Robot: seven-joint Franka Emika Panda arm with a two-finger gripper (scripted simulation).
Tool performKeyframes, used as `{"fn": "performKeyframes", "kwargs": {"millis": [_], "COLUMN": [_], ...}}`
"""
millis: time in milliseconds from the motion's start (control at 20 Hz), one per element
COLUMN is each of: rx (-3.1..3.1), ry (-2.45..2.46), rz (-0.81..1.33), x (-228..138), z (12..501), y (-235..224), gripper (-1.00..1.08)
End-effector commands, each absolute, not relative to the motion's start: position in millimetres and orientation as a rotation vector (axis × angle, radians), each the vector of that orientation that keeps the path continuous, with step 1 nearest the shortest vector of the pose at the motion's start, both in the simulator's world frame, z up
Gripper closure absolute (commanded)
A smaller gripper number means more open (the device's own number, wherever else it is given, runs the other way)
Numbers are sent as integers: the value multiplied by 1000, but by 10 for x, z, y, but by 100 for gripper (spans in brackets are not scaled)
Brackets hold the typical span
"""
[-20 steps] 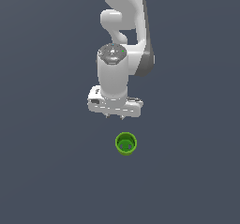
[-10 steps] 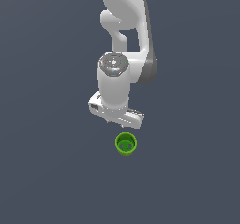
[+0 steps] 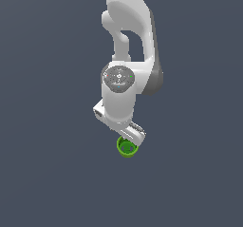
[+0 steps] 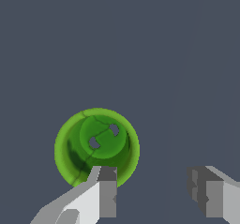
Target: Pick up the object and move it to a goal position.
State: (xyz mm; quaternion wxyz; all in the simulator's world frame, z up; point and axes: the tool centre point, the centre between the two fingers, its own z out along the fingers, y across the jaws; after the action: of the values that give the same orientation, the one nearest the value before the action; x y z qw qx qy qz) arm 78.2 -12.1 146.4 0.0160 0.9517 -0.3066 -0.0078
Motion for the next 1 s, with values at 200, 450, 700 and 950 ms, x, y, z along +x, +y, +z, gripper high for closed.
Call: {"fn": "performKeyframes", "kwargs": {"millis": [200,450,700,950], "rx": [2861,2775,2680,2578], "ry": [-1186,-1353,-1510,-1658], "rz": [-26,-25,-20,-13], "x": [953,1071,1180,1277], "z": [1381,1313,1244,1171], "y": [-61,-3,65,146], "gripper": [-20,-20,-20,-20]}}
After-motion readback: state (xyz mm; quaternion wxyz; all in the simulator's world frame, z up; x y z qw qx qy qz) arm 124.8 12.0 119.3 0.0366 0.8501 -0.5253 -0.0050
